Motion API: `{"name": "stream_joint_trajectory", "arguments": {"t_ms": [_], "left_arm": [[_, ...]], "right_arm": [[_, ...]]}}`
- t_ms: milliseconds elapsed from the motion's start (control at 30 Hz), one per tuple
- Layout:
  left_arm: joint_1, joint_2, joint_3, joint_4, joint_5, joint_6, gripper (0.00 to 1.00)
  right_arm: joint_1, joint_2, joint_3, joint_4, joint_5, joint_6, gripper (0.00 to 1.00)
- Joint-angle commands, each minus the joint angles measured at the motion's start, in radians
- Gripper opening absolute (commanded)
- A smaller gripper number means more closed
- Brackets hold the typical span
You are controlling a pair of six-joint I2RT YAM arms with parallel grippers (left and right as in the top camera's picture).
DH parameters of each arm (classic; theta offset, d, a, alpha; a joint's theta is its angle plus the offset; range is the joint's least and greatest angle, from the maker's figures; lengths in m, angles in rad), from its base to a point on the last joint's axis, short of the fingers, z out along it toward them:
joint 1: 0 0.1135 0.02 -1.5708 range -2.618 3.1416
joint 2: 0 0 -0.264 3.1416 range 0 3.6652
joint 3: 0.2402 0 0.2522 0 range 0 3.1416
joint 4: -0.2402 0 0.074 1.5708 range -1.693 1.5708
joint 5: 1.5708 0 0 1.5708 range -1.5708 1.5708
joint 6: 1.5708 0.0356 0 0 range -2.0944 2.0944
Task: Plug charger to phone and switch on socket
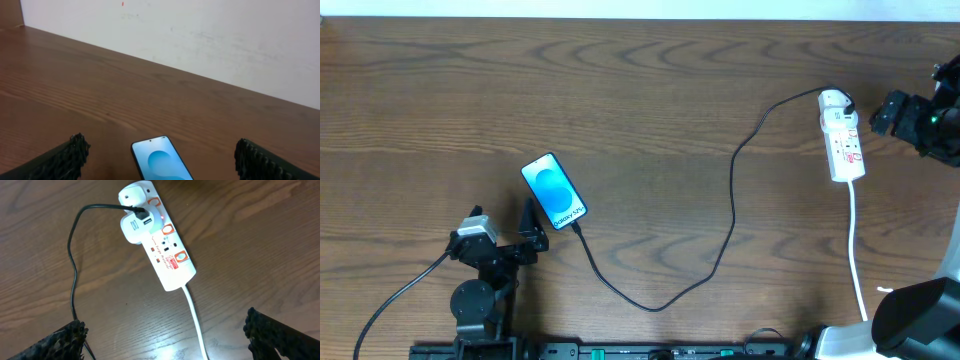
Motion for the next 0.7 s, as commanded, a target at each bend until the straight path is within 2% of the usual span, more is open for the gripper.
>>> {"name": "stream_joint_trajectory", "arguments": {"t_ms": [0,300,667], "left_arm": [[0.004,-0.009,-0.013,-0.043,-0.005,0.039,0.95],[0.004,-0.009,-0.013,-0.039,0.06,0.165,0.95],[0.004,-0.009,-0.013,-0.037,0.085,0.19,0.95]], "right_arm": [[-0.001,-0.009,0.017,-0.002,-0.006,0.013,0.99],[-0.001,-0.009,0.017,-0.002,-0.006,0.013,0.99],[-0.001,-0.009,0.017,-0.003,-0.006,0.013,0.99]]}}
